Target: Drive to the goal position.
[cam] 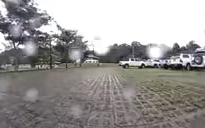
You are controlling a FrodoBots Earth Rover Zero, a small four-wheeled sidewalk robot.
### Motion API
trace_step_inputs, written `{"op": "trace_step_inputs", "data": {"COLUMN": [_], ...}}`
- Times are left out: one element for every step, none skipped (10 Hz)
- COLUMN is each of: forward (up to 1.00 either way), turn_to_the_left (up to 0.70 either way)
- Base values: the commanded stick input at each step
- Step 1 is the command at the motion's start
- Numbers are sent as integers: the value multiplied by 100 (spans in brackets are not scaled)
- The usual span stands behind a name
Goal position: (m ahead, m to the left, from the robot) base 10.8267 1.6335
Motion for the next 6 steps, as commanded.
{"op": "trace_step_inputs", "data": {"forward": [85, 85, 85, 85, 85, 85], "turn_to_the_left": [0, 0, 0, 0, 0, 0]}}
